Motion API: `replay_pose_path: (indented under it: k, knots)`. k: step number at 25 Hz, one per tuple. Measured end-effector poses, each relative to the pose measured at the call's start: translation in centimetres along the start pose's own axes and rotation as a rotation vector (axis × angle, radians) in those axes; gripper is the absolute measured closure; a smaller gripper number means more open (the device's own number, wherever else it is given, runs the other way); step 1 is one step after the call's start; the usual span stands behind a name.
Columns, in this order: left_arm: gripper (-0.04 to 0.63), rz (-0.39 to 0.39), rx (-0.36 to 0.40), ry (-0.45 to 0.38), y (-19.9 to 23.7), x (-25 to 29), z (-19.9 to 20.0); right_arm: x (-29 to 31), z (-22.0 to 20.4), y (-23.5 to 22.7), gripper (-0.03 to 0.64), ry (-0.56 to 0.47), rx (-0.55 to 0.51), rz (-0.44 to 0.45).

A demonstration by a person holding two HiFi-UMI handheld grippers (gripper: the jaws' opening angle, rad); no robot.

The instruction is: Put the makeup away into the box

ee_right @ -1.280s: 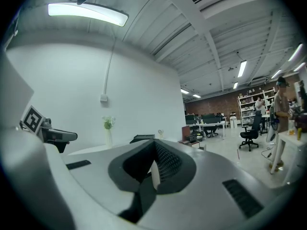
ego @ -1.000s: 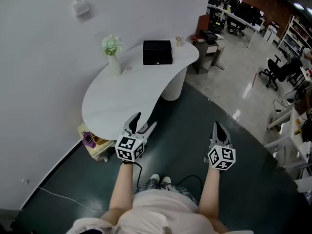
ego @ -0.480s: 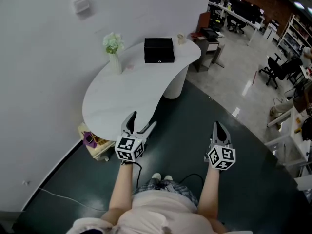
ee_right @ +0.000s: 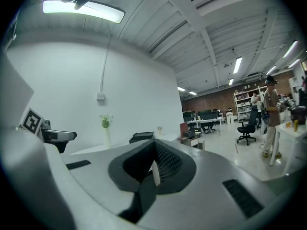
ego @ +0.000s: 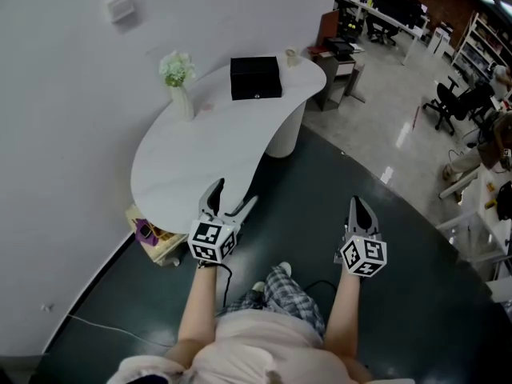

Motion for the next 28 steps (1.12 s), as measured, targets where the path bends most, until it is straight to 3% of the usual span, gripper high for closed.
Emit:
replay_pose_path:
  k: [9,16,22,28]
  knots:
    - [0.204,-0.005,0.0,0.017,1.8,4.2,0.9,4.4,1.2,-1.5,0.6,0.003,0.002,0.004]
    - [0.204,0.033,-0.003,0.024,4.7,9.9,2.0,11.8,2.6,-3.5,0.6,0.002,0.005,0.044]
    - [0.204,0.1,-0.017,0.034,8.9,18.5,3.8,23.8,5.6,-5.9,0.6,-0.007,-0.016,0.129]
    - [0.204,0.22,-0.068,0.031,13.2,25.6,7.0,36.9,11.2,-6.0,0.6,0.023,-0.08,0.285]
Point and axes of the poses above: the fingertips, and each gripper's own axes: x forward along the fingers, y to its left, z out of its top, the point moved 8 cm from there along -x, backward along the fingers, and after that the axes turned 12 degrees about y, right-handed, at the moved point
